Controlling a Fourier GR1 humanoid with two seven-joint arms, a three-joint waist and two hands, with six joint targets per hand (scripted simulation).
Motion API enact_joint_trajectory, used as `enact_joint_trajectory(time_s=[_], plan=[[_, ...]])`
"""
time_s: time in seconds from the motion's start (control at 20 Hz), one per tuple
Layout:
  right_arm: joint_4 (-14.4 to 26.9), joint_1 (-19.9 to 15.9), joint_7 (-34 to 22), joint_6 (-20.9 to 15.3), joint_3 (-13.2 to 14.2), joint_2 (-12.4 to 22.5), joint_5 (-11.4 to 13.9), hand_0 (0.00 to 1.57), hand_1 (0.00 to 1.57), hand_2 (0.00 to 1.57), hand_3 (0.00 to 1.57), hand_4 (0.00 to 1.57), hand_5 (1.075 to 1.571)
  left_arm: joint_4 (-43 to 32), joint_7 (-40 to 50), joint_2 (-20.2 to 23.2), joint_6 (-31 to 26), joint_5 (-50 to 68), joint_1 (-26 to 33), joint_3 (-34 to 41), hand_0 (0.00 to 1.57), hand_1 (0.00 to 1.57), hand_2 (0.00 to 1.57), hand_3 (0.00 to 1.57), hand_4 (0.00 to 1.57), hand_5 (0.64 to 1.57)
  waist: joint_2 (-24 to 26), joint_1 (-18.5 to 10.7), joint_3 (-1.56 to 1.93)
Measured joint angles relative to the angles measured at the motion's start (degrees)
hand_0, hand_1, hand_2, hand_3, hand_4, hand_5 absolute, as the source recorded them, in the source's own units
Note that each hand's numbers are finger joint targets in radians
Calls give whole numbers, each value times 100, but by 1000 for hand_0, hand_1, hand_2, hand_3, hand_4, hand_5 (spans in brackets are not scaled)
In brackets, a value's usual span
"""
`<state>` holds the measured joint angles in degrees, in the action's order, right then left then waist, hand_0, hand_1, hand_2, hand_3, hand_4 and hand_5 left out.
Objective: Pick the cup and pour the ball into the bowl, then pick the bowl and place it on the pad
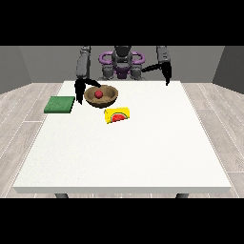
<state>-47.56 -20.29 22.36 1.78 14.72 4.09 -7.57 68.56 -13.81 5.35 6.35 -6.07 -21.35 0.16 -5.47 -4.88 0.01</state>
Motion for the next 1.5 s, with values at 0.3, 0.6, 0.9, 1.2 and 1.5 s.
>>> enact_joint_trajectory(time_s=[0.3,0.6,0.9,1.2,1.5], plan=[[825,-351,588,-23,108,58,-67,0,0,0,0,64,1562,375,112,46,-85,-34,-24,1,0,0,0,0,0,1565,-229,-108,1],[1057,-446,685,-413,278,44,-173,1571,1571,1571,479,785,1491,559,108,209,-321,97,-112,117,0,0,0,0,339,1570,-334,-198,-110],[949,-237,728,-1774,-125,366,756,1571,1571,1571,1486,928,1563,651,74,202,-458,147,-255,55,0,0,0,0,714,1515,-413,-528,-243],[951,-268,-386,-2719,-507,435,1394,1571,1571,1571,950,866,1567,448,46,196,-573,234,-86,91,0,0,0,0,963,1422,-44,-619,-174],[734,-579,-2468,-2529,-1090,507,1811,1571,1571,1571,874,798,1564,-291,-8,448,-632,418,368,547,0,0,0,0,1003,1407,883,131,-55]])
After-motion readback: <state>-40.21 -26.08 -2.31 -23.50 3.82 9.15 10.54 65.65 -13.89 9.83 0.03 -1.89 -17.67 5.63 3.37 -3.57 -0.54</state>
